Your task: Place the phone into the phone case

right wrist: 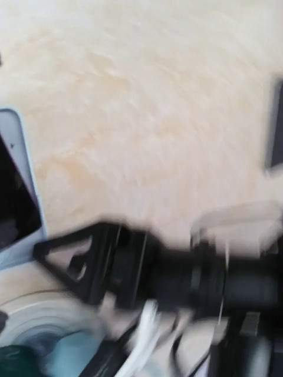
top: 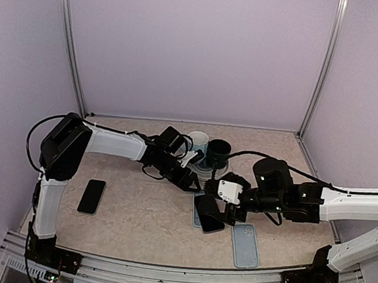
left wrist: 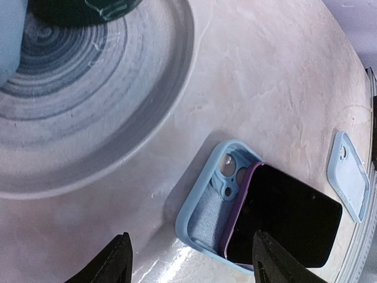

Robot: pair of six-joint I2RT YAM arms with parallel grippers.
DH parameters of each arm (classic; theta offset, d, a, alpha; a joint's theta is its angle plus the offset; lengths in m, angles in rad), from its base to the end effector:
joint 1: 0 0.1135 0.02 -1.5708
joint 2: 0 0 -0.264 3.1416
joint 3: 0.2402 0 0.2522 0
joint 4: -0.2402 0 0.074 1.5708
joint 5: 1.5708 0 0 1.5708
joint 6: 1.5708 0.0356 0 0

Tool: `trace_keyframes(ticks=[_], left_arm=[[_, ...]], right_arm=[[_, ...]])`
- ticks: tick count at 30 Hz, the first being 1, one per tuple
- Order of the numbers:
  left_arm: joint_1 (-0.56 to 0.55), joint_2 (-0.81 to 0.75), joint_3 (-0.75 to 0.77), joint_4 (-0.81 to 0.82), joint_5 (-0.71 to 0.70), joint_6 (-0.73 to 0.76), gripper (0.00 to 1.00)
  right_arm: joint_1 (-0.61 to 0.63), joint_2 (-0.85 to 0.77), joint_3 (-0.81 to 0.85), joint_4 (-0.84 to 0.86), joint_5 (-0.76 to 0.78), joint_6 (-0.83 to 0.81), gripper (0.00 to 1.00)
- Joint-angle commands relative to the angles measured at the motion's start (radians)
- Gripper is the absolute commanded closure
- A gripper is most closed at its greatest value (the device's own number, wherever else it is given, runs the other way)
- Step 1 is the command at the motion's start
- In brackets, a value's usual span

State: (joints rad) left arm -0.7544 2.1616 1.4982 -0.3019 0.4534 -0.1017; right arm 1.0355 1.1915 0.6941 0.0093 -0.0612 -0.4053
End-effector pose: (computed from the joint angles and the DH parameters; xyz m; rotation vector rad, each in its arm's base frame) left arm 0.3226 -0.3246 0.1420 1.0246 2.4351 -0.8946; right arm 0.1322 0.2272 0.2432 -1.4066 1.5442 0.4499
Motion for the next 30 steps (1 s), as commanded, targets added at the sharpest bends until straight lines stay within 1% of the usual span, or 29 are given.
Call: trace_keyframes(ticks=[1,2,3,7,10,11,13,14,20,25,30], left_arm=[[0.013,0.014,0.06,0.006,0.001,0.013,0.33],[0.013,0.022,0.066,0.007,0.002,0.013,0.34],[0.011,0.027,0.071,0.006,0.006,0.012,0.35],[0.0,0.048,0.067,0.004,0.028,0.012,0.39],[-0.004,0.054,0.061,0.004,0.034,0.009,0.39],[-0.005,0.059,0.06,0.004,0.038,0.006,0.39],[-0.006,0.067,0.063,0.004,0.044,-0.001,0.42],[-0.008,0.07,0.064,0.003,0.046,-0.005,0.43],[-0.009,0.062,0.035,0.013,0.06,-0.024,0.47],[-0.011,0.059,0.033,0.009,0.074,-0.03,0.47],[-0.012,0.058,0.032,0.007,0.072,-0.031,0.48]], right_arm=[[0.017,0.19,0.116,-0.339,-0.074,-0.417,0.29],[0.02,0.227,0.138,-0.387,-0.086,-0.44,0.36],[0.021,0.253,0.151,-0.418,-0.116,-0.464,0.39],[0.027,0.256,0.143,-0.421,-0.257,-0.527,0.42],[0.04,0.278,0.143,-0.42,-0.277,-0.528,0.42],[0.044,0.297,0.142,-0.403,-0.253,-0.518,0.46],[0.045,0.34,0.143,-0.375,-0.198,-0.495,0.62],[0.044,0.35,0.142,-0.366,-0.178,-0.499,0.66],[0.038,0.358,0.117,-0.303,-0.109,-0.489,0.68],[0.024,0.337,0.086,-0.232,-0.092,-0.455,0.72],[0.017,0.356,0.07,-0.227,-0.089,-0.473,0.72]])
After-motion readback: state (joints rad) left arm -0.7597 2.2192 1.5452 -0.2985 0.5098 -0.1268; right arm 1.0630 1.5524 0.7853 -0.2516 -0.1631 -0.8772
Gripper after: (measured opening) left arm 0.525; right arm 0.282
